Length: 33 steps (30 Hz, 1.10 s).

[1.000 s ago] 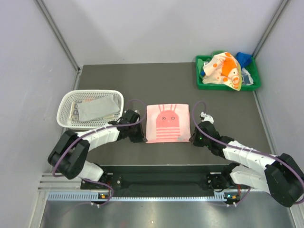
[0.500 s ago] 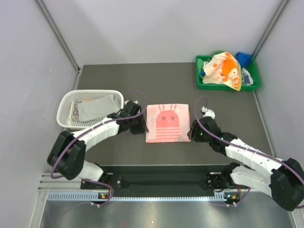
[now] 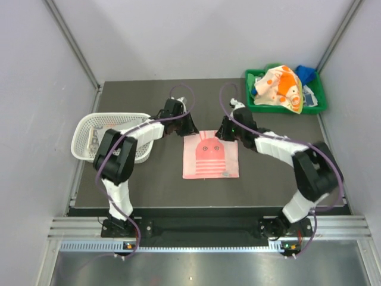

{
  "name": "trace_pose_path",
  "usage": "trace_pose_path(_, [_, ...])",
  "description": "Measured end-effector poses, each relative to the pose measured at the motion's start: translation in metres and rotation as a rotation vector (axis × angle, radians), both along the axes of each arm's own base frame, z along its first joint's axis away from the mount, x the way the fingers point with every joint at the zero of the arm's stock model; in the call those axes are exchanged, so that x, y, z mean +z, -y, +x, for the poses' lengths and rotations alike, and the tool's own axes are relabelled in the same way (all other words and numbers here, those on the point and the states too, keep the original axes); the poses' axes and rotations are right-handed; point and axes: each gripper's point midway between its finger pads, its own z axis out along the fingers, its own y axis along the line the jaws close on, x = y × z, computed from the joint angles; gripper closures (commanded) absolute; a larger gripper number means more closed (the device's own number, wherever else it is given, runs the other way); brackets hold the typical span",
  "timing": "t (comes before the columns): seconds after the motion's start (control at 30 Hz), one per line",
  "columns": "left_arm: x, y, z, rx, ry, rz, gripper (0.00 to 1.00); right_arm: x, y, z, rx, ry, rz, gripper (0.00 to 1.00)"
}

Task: Fold and stack the towels
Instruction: Fold the towel

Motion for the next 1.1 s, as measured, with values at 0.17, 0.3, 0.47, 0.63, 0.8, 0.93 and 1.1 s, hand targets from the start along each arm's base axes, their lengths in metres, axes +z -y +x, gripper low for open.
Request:
trace_pose_path(0.17, [-0.049,0.006,0.009,-0.064,-0.086,-0.047,0.74,-0.042,-0.034,0.030,0.088,-0.069,0.068,0.82])
trace_pose_path(0.3, [-0.057,0.010,0.015,-0.091,-0.095,-0.085,0.74,-0.070,-0.039,0.039,0.103,-0.124,0.111,0.83])
trace_pose_path(0.47, [-0.057,0.010,0.023,-0.085,-0.073,-0.093,0.75,-0.074,-0.034,0.053,0.084,-0.133,0.190,0.83])
trace_pose_path(0.63, [-0.059,0.006,0.027,-0.064,-0.067,-0.076,0.76,-0.072,-0.002,0.075,0.001,-0.110,0.252,0.83])
trace_pose_path(0.8, [-0.060,0.001,0.031,-0.044,-0.067,-0.073,0.76,-0.077,0.033,0.082,-0.068,-0.113,0.309,0.83])
trace_pose_path(0.93, [-0.059,-0.002,0.034,-0.036,-0.062,-0.073,0.70,-0.076,0.038,0.082,-0.072,-0.108,0.312,0.83])
trace_pose_path(1.1, [-0.056,-0.005,0.039,-0.030,-0.046,-0.054,0.65,-0.074,0.042,0.083,-0.068,-0.092,0.288,0.78])
